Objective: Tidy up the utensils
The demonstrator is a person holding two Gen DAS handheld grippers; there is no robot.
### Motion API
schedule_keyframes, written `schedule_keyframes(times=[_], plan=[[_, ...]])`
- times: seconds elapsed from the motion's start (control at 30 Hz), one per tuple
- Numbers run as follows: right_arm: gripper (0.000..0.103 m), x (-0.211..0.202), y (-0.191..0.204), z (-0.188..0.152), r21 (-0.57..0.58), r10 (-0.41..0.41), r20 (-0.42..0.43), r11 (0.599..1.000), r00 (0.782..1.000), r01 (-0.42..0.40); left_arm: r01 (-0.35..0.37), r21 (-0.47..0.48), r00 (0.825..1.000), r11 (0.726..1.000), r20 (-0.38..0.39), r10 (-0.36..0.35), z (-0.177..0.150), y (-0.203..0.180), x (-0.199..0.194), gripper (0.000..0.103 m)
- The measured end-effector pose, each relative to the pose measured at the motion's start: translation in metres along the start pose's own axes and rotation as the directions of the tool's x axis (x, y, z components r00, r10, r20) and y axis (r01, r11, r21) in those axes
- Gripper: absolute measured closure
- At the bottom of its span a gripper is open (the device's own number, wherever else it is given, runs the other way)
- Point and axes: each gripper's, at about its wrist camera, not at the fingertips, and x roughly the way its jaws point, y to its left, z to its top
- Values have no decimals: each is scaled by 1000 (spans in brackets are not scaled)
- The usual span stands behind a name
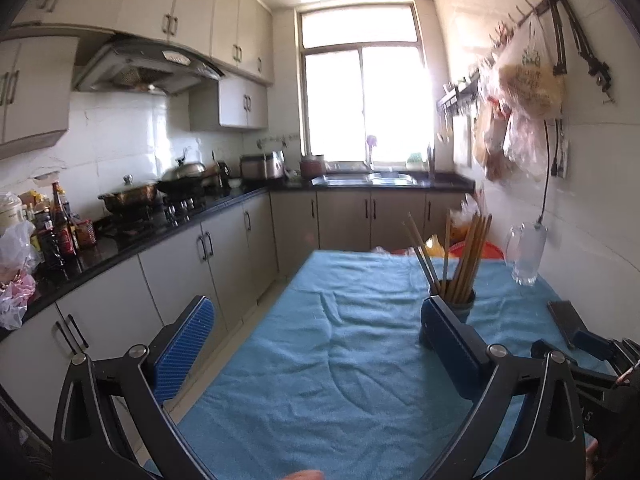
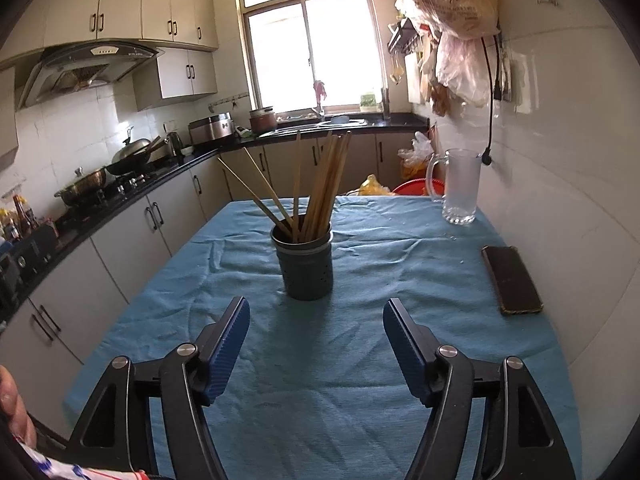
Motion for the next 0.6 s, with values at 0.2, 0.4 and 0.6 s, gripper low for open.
schedule_keyframes(times=[0.2,0.4,0.6], plan=[[26,0,7,-8,-41,-56,15,998,998,56,60,-3,993,998,-104,-60,-12,-1,12,0],[24,-1,3,-15,-52,-104,43,993,994,107,72,12,976,997,-206,-68,-35,-4,30,0],[23,7,4,-20,-64,-112,31,991,993,114,101,13,953,995,-289,-93,-52,-12,47,0]])
